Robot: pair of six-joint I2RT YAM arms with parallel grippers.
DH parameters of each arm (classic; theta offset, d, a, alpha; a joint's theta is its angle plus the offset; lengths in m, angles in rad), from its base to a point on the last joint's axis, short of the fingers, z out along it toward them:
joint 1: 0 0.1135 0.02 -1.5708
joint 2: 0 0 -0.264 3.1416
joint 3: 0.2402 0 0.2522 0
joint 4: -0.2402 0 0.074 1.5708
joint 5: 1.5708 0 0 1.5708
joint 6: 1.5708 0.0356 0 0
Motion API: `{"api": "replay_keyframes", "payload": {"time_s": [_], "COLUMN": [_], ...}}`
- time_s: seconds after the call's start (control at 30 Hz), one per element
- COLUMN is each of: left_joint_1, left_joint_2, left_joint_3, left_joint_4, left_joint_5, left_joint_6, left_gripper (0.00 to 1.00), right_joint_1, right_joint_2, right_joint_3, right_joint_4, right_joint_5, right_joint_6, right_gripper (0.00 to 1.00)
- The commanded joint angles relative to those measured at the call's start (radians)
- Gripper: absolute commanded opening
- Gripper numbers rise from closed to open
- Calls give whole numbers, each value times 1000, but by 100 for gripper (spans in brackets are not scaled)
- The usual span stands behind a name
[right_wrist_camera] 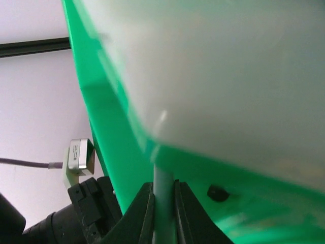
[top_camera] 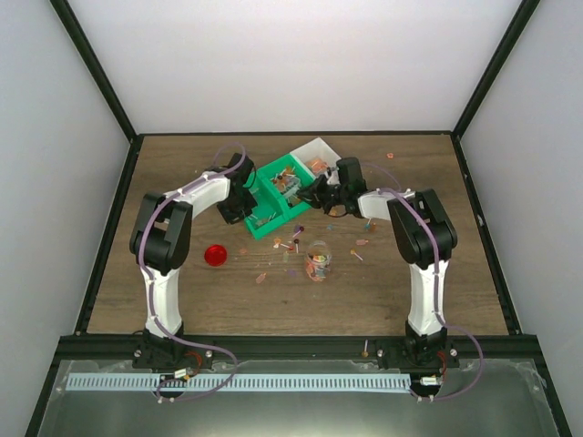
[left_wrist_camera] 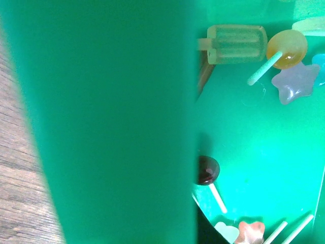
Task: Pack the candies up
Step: Scoop the fake candies from the storage box.
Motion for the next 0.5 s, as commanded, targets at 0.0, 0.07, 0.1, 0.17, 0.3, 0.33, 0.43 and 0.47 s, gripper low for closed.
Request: {"api": "replay_keyframes", "payload": {"time_s": [0.0, 0.07, 0.1, 0.17, 0.3, 0.33, 0.43, 0.47], "left_joint_1": [-7, -7, -6, -6, -7, -6, -6, -6], "left_joint_2": [71, 71, 71, 71, 71, 71, 70, 69], "left_joint_3": [7, 16, 20, 23, 23, 24, 24, 24], "left_joint_4": [17, 16, 17, 17, 17, 15, 15, 15], "left_joint_5": [84, 81, 80, 79, 79, 81, 78, 77], "left_joint_6": [26, 23, 21, 18, 18, 17, 18, 17], "left_gripper": [4, 4, 4, 4, 4, 4, 4, 4], "right_joint_1": [16, 5, -4, -18, -38, -43, -54, -57], "right_joint_2": [-109, -148, -167, -196, -234, -241, -266, -273], "right_joint_3": [-51, -94, -126, -164, -208, -219, -230, -229], "right_joint_4": [8, 30, 48, 73, 82, 87, 93, 86], "right_joint_5": [-117, -118, -122, -130, -131, -131, -130, -127], "right_joint_6": [-50, -36, -29, -21, -22, -19, -21, -27], "right_gripper": [1, 1, 1, 1, 1, 1, 1, 1]}}
